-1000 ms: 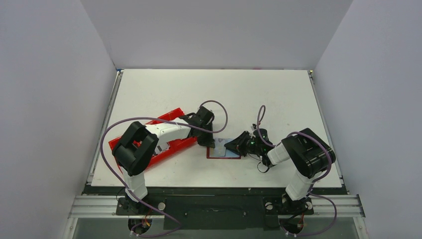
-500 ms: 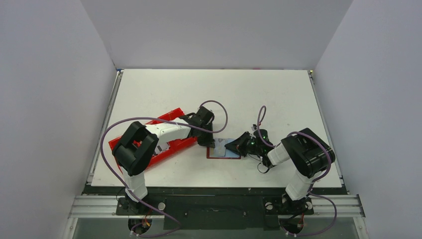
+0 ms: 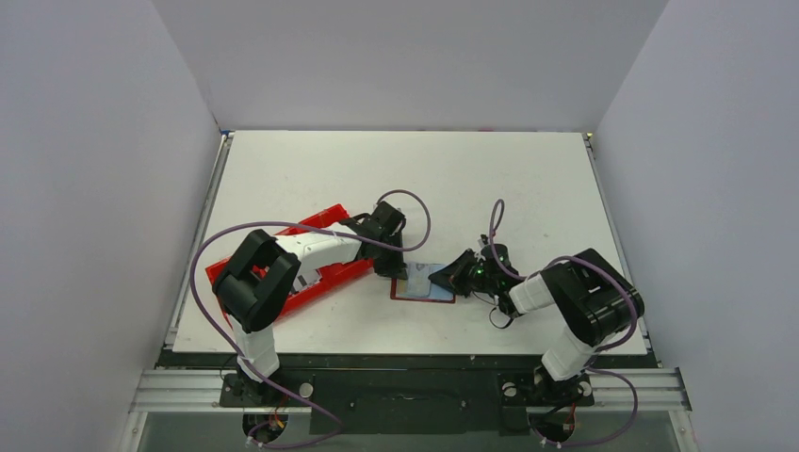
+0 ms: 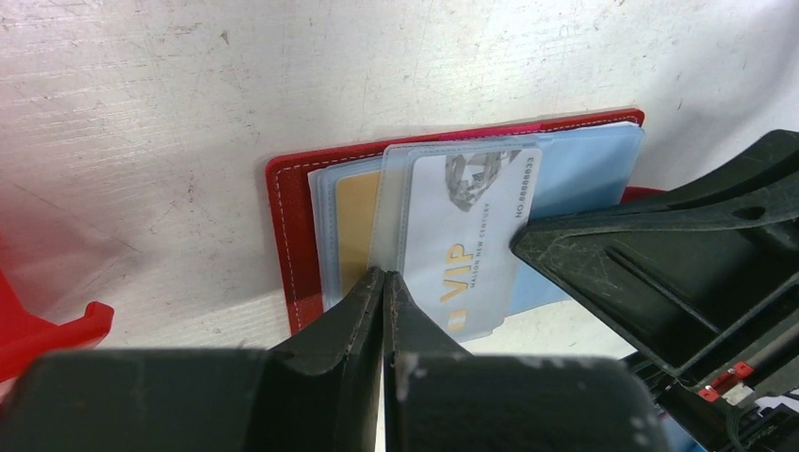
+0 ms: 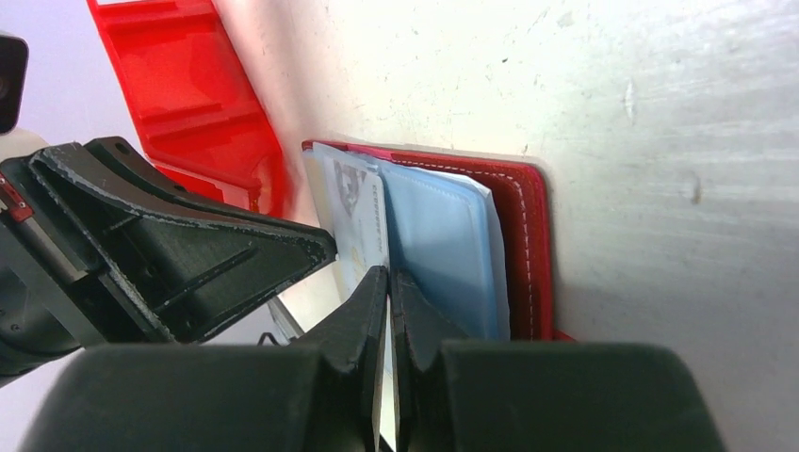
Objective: Take the credit cards out of the card holder
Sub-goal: Remove the credit card from the card holder.
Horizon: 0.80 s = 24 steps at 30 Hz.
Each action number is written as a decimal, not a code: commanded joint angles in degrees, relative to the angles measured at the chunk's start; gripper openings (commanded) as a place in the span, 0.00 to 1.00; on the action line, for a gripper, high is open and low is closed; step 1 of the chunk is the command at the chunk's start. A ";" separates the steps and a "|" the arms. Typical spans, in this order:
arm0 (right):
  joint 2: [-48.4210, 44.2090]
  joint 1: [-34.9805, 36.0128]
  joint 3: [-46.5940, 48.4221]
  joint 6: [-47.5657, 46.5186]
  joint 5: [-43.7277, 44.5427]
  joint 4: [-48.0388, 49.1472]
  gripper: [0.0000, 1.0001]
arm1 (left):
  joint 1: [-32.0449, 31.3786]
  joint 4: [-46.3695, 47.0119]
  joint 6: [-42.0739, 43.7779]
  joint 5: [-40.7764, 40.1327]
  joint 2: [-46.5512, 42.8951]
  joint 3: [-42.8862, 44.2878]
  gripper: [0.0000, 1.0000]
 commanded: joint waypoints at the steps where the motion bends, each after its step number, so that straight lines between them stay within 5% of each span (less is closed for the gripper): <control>1: -5.13 -0.75 1.21 -5.69 3.40 -6.78 0.00 | 0.45 -4.71 0.74 -5.41 2.96 -1.89 0.00; 24: -8.76 -2.09 2.44 -11.78 5.15 -16.50 0.00 | 0.51 -4.60 0.52 -5.53 2.97 -2.19 0.00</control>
